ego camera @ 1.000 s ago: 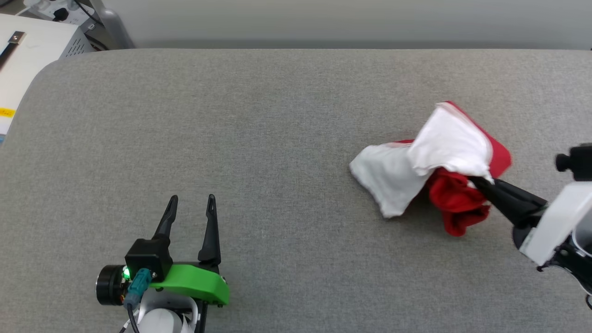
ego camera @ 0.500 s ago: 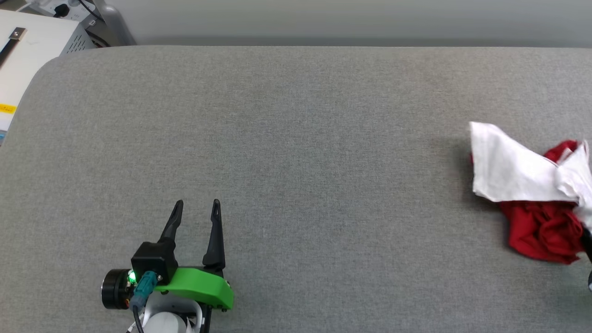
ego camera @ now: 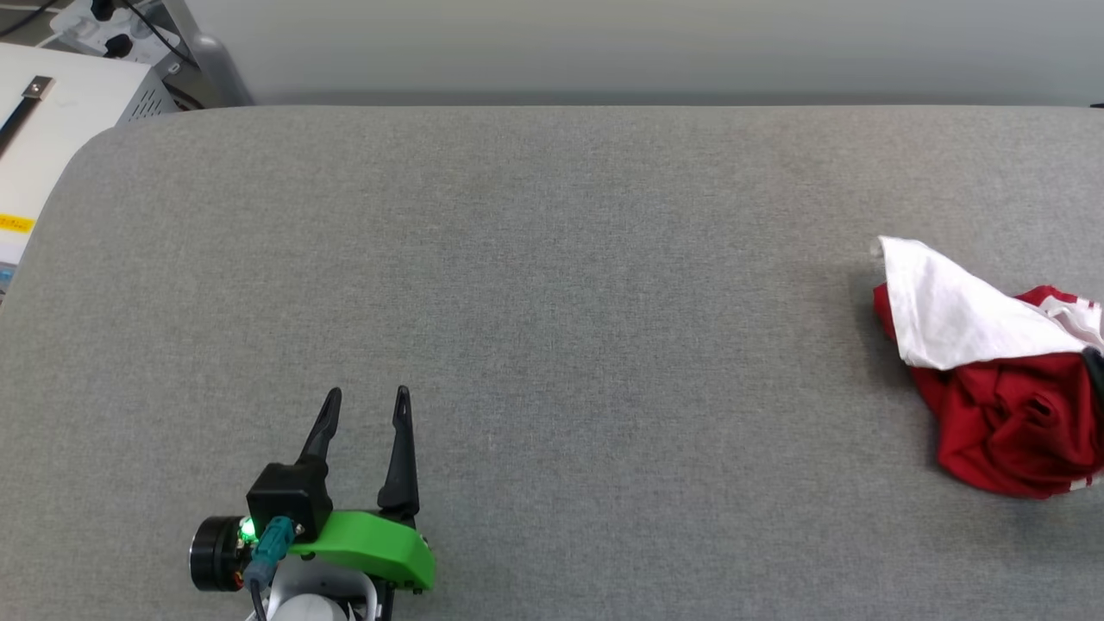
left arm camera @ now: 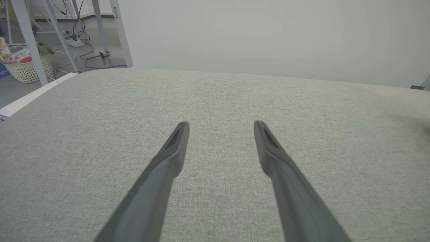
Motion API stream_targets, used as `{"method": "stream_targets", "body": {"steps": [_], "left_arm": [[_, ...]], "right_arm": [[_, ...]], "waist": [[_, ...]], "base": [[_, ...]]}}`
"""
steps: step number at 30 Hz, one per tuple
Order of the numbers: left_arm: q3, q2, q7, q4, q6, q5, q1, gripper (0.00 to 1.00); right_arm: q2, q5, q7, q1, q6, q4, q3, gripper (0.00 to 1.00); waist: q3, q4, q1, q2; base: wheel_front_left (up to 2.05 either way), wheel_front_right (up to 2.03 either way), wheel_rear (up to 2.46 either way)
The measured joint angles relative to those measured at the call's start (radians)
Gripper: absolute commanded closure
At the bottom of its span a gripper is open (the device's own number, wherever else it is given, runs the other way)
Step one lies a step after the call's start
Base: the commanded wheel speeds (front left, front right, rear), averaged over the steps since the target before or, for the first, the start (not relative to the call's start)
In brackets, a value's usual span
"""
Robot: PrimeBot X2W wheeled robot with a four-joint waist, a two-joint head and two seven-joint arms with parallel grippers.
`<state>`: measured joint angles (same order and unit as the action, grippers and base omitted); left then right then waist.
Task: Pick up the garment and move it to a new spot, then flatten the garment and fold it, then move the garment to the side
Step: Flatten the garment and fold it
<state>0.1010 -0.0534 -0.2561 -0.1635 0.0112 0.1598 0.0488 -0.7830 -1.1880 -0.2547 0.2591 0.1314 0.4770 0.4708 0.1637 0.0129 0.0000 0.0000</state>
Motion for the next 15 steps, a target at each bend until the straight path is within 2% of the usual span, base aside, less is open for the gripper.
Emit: {"method": "stream_targets", "body": {"steps": [5, 9, 12, 15], "left_arm": [[-0.010, 0.000, 0.000, 0.008, -0.003, -0.002, -0.017, 0.00], [-0.010, 0.000, 0.000, 0.012, -0.003, -0.002, -0.021, 0.00], [-0.008, 0.000, 0.000, 0.017, -0.004, -0.002, -0.021, 0.00], [-0.007, 0.000, 0.000, 0.021, -0.007, -0.002, -0.021, 0.00]], "right_arm": [[0.007, 0.192, -0.001, -0.130, 0.000, -0.215, -0.231, 0.00], [0.002, 0.301, 0.009, -0.183, 0.000, -0.378, -0.358, 0.00], [-0.009, 0.380, 0.112, -0.182, 0.000, -0.519, -0.418, 0.00], [-0.028, 0.441, 0.248, -0.148, 0.000, -0.617, -0.429, 0.00]], "waist": [[-0.019, -0.009, 0.0000, 0.0000], [-0.027, -0.015, -0.0001, 0.0000], [-0.024, -0.014, -0.0001, 0.0000], [-0.017, -0.013, -0.0001, 0.0000]], "base": [[0.00, 0.00, 0.00], [0.00, 0.00, 0.00], [0.00, 0.00, 0.00], [0.00, 0.00, 0.00]]}}
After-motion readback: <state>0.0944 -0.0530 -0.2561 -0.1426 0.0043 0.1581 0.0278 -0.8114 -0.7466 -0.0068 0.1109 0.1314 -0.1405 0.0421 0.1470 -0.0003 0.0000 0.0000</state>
